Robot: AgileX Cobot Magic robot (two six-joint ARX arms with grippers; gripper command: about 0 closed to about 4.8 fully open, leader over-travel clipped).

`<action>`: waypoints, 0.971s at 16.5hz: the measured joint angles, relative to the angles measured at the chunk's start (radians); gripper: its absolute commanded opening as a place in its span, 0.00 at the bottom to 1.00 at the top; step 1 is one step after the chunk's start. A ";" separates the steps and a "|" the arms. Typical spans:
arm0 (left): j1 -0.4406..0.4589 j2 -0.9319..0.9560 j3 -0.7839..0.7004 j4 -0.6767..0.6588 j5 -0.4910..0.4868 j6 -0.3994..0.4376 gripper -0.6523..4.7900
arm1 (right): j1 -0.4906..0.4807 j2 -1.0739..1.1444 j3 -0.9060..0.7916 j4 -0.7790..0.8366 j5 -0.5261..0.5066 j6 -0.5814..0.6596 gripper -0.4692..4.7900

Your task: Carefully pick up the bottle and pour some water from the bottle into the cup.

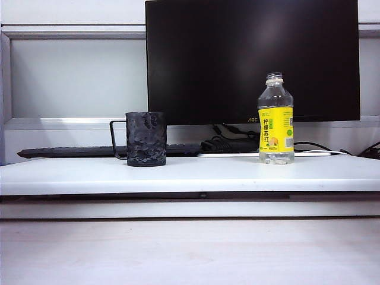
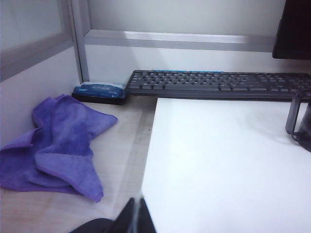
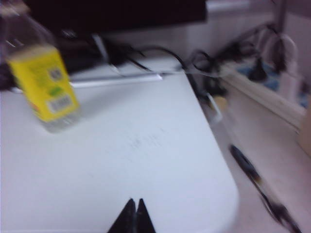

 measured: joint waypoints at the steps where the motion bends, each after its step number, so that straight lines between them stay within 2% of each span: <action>1: 0.000 0.000 0.010 -0.007 0.000 0.000 0.11 | 0.000 0.001 0.023 0.002 -0.016 0.000 0.08; 2: 0.000 0.000 0.021 -0.013 0.000 0.000 0.12 | 0.000 0.001 0.056 0.003 -0.025 0.000 0.08; 4: 0.000 0.000 0.075 -0.013 0.003 0.000 0.21 | 0.000 0.000 0.146 0.015 -0.027 -0.002 0.08; 5: 0.000 0.000 0.113 -0.007 0.007 -0.001 0.31 | 0.000 0.000 0.187 0.007 -0.027 -0.016 0.08; 7: 0.000 0.000 0.158 0.001 0.012 -0.001 0.67 | 0.000 0.000 0.259 -0.010 -0.027 -0.057 0.08; 8: 0.000 0.000 0.182 -0.005 0.027 -0.001 0.80 | 0.000 0.001 0.293 -0.018 -0.028 -0.074 0.08; 10: 0.000 0.006 0.269 -0.013 0.090 0.000 0.82 | 0.000 0.055 0.414 -0.038 -0.029 -0.089 0.45; 11: 0.000 0.017 0.318 -0.010 0.106 -0.011 0.82 | 0.000 0.120 0.499 -0.026 -0.047 -0.090 0.53; 12: 0.000 0.036 0.364 -0.003 0.110 -0.018 0.87 | 0.000 0.177 0.560 0.000 -0.055 -0.092 0.56; 13: 0.000 0.076 0.419 -0.003 0.121 -0.019 1.00 | 0.000 0.241 0.621 0.011 -0.064 -0.096 0.72; 14: 0.000 0.192 0.536 0.020 0.183 -0.022 1.00 | 0.000 0.414 0.770 0.039 -0.138 -0.107 0.95; 15: 0.000 0.273 0.586 0.037 0.228 -0.021 1.00 | 0.000 0.495 0.840 0.054 -0.195 -0.110 1.00; 16: 0.000 0.383 0.636 0.036 0.283 -0.043 1.00 | 0.001 0.584 0.912 0.069 -0.262 -0.109 1.00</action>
